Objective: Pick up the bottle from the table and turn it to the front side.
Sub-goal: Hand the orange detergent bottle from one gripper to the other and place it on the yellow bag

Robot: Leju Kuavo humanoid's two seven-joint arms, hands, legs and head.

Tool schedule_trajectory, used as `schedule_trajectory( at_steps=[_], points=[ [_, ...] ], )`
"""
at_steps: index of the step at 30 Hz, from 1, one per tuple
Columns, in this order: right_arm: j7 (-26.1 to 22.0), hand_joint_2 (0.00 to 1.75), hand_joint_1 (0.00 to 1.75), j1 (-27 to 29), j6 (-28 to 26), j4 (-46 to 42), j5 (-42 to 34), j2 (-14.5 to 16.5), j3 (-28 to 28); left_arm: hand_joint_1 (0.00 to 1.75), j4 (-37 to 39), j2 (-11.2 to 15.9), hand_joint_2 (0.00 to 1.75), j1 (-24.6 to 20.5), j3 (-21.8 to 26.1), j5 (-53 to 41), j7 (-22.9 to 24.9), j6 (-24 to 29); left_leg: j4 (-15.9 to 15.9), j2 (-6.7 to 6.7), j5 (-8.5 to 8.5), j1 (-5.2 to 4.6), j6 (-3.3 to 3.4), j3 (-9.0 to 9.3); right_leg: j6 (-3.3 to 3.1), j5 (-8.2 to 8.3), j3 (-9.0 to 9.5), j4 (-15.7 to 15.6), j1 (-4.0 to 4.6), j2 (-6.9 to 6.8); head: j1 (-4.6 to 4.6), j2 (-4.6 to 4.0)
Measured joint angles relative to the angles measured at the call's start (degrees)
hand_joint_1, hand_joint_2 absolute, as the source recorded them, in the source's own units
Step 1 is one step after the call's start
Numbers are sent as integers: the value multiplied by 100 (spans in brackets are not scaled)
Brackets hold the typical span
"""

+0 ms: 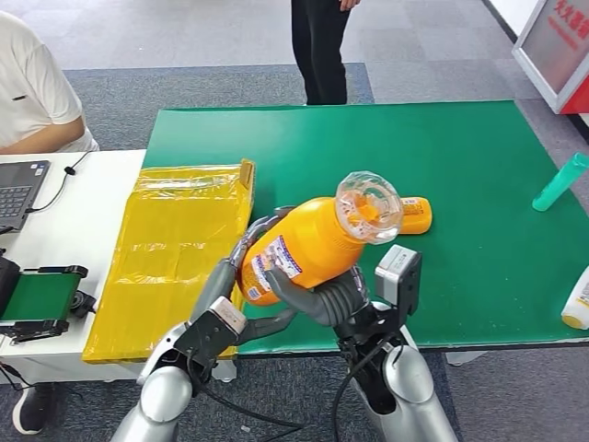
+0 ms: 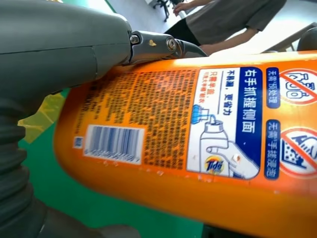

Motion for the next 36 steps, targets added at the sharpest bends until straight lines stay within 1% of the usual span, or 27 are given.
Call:
schedule_trajectory(
  at_steps=[5,6,9,10,24,25,28,29,36],
  points=[
    [-37,175,175,13,-3,-1,-86,-64,90,0,46,1,175,-60,-59,-257,-3,427,0,0,0,0,0,0,0,0,0,0,0,0,0,0],
    [-42,175,175,15,-9,-1,-91,-74,111,7,58,0,175,-74,-65,-301,-3,507,0,0,0,0,0,0,0,0,0,0,0,0,0,0],
    [-56,175,175,16,-26,-1,-100,-96,142,138,90,-2,175,-96,-78,-354,2,611,0,0,0,0,0,0,0,0,0,0,0,0,1,0],
    [-59,175,175,16,-31,0,-106,-103,145,175,97,-2,175,-98,-83,-348,14,610,0,0,0,0,0,0,0,0,0,0,0,0,1,0],
    [-67,175,175,35,-59,2,-214,-189,143,175,120,10,175,-97,-124,-223,126,469,0,0,0,0,0,0,0,0,0,0,0,0,1,0],
    [-67,175,169,37,-60,3,-218,-192,143,175,120,14,175,-97,-126,-223,129,469,0,0,0,0,0,0,0,0,0,0,0,0,1,0],
    [-64,175,38,43,-62,10,-227,-203,141,175,120,30,175,-97,-146,-220,147,462,0,0,0,0,0,0,0,0,0,0,0,0,1,0],
    [-55,175,0,44,-60,11,-231,-207,140,175,120,35,175,-96,-152,-215,160,454,0,0,0,0,0,0,0,0,0,0,0,0,1,-1],
    [3,175,0,84,-15,1,-214,-248,134,175,66,59,175,-83,-134,-182,306,505,0,0,0,0,0,0,0,0,1,0,0,0,1,0]
  ],
)
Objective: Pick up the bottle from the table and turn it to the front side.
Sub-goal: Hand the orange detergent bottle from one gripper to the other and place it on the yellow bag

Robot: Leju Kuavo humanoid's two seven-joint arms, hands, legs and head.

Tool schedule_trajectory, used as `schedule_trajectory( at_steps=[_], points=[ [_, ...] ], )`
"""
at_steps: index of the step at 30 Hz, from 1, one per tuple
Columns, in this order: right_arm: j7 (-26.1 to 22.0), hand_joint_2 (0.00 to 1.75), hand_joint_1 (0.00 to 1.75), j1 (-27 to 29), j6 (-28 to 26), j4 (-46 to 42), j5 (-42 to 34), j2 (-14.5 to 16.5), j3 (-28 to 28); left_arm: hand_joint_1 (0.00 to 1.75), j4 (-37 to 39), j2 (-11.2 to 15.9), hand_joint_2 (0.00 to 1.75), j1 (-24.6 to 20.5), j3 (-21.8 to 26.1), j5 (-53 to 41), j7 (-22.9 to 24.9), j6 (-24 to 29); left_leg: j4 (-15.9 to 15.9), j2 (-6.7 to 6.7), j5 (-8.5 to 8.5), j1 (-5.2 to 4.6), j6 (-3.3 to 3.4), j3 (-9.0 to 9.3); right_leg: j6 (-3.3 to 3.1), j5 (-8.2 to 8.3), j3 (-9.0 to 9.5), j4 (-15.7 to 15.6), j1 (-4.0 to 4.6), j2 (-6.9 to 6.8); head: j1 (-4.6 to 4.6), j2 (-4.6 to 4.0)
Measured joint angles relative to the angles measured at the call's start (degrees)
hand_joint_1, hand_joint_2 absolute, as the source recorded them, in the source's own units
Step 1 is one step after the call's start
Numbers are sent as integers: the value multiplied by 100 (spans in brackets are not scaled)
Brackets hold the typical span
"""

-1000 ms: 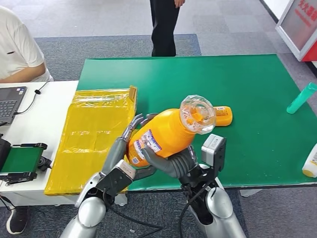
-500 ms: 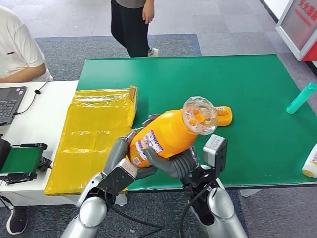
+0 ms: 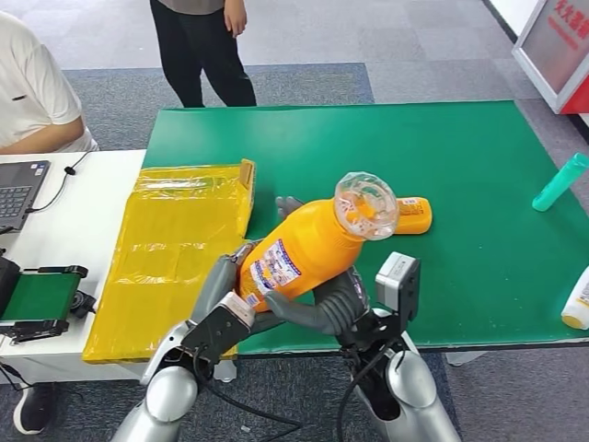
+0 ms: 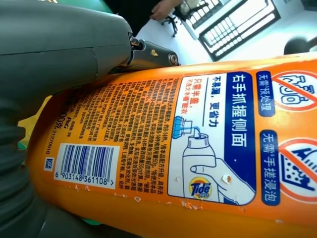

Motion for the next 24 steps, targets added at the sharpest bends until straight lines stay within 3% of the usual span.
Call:
schedule_trajectory(
  at_steps=[12,24],
  points=[
    [71,175,0,153,14,-221,145,-26,-90,175,-277,71,175,263,492,-496,79,131,0,0,-1,0,1,-1,0,-1,-1,0,0,0,1,0],
    [273,175,0,621,201,-801,722,-46,-537,175,-422,123,175,273,1574,-2876,322,326,0,0,-1,0,1,-2,0,-1,1,0,1,-2,-2,0]
  ],
)
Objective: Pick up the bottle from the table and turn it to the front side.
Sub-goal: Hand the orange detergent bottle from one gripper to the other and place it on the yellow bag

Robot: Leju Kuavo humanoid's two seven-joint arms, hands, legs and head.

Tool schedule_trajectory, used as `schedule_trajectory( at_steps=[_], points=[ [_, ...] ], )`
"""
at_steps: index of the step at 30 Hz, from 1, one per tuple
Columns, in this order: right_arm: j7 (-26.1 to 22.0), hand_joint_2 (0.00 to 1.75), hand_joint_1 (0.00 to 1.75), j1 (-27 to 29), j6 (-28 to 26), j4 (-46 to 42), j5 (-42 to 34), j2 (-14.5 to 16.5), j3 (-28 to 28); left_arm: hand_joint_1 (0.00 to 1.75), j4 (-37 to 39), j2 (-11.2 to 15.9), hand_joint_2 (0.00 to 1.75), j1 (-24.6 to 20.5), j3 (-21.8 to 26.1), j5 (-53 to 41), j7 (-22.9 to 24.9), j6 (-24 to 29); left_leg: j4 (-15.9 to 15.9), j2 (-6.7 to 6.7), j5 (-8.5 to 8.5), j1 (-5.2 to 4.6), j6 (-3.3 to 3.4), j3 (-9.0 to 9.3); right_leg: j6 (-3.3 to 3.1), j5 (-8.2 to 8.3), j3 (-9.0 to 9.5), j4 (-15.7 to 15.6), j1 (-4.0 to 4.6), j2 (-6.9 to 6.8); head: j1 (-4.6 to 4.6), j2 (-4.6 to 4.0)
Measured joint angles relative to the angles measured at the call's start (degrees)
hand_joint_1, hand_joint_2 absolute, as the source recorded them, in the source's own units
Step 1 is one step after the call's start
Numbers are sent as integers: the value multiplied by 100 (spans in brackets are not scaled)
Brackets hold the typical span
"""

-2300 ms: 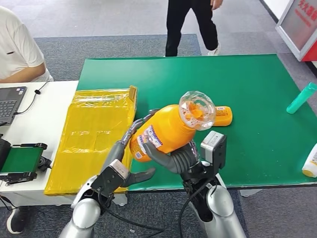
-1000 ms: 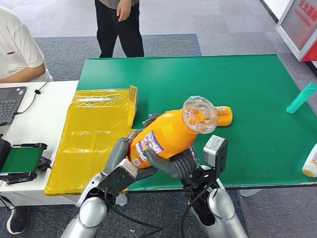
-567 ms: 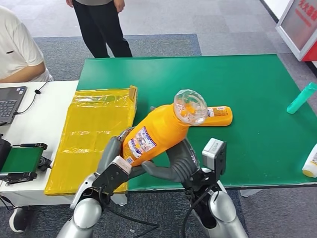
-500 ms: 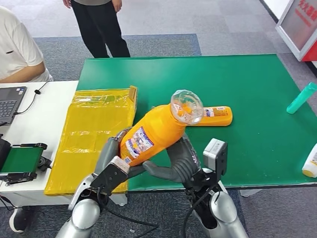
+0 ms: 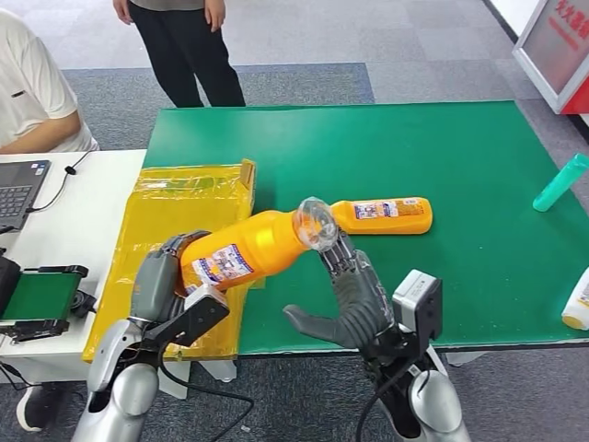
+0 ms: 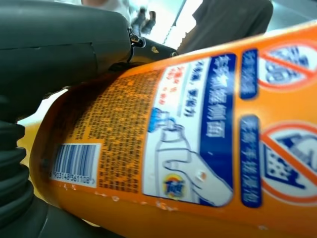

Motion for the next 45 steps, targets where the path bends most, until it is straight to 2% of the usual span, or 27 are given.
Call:
schedule_trajectory(
  at_steps=[6,12,18,30,45],
  points=[
    [-50,175,0,303,173,-487,-93,-13,-379,175,160,187,175,-151,416,-1806,326,475,0,3,-4,-1,-2,3,-1,0,-3,0,-2,4,0,-1],
    [-229,175,0,416,317,-833,-338,-13,-805,175,742,461,175,-169,763,-2483,414,589,0,3,3,-1,1,-1,-1,1,-6,0,0,1,1,0],
    [-309,175,0,520,377,-1236,-342,-13,-1067,175,1022,586,175,-168,805,-2719,417,573,0,3,0,-2,3,-4,0,0,-7,0,-2,0,1,0],
    [-409,175,0,647,595,-1586,-304,-13,-1209,175,1471,615,175,-199,789,-2826,315,368,0,3,-1,-2,2,-3,0,0,-9,0,-2,1,2,-1],
    [-504,175,0,647,761,-1620,-357,-13,-1216,175,2097,744,175,-691,446,-2846,207,354,0,3,0,-2,1,-4,0,1,-9,0,-2,1,1,-1]
  ],
)
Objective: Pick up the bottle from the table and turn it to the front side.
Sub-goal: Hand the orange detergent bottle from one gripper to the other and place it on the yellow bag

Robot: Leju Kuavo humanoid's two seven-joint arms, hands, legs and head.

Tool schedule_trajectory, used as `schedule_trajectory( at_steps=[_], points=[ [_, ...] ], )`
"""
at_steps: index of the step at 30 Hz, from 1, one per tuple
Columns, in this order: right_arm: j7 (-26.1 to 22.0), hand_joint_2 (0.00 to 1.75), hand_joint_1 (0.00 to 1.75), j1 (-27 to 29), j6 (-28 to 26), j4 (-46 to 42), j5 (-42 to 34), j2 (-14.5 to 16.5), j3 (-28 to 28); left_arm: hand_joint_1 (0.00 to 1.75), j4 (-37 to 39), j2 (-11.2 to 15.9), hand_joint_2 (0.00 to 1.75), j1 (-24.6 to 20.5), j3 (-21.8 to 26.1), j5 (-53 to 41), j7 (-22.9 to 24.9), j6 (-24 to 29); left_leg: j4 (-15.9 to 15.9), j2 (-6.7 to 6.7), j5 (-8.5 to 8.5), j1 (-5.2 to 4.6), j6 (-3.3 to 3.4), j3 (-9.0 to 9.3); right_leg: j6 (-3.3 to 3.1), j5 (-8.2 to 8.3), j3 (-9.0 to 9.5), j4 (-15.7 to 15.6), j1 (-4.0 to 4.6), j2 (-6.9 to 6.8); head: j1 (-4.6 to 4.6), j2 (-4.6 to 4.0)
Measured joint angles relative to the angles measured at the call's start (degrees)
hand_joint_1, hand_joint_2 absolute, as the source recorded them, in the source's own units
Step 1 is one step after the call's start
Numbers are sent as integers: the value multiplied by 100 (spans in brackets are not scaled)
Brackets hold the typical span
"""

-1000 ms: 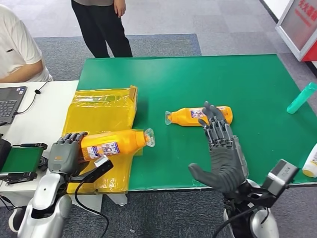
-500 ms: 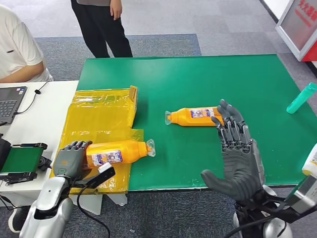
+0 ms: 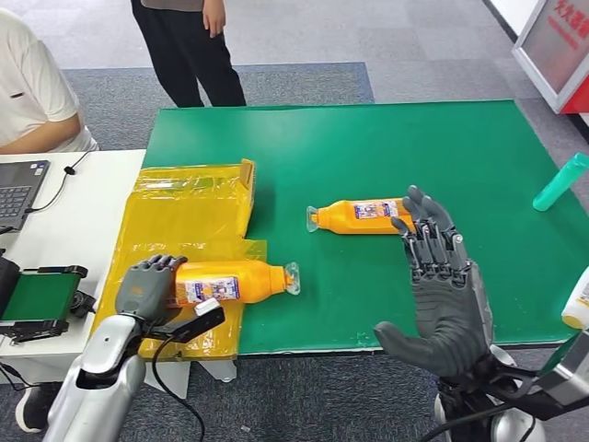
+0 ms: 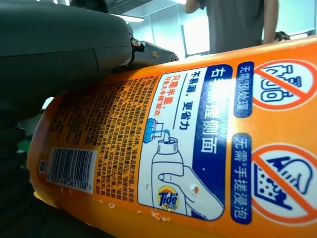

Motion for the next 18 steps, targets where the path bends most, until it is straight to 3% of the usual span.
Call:
schedule_trajectory(
  at_steps=[8,18],
  points=[
    [-17,175,0,-6,27,-1,-50,0,-10,175,270,78,175,-163,-278,0,313,-249,0,0,0,0,0,0,0,0,0,0,0,0,0,1],
    [23,175,0,-8,105,-33,-37,0,-96,175,736,20,175,-373,-9,-1,411,-429,0,0,0,0,2,11,0,0,16,0,0,-2,1,1]
  ],
)
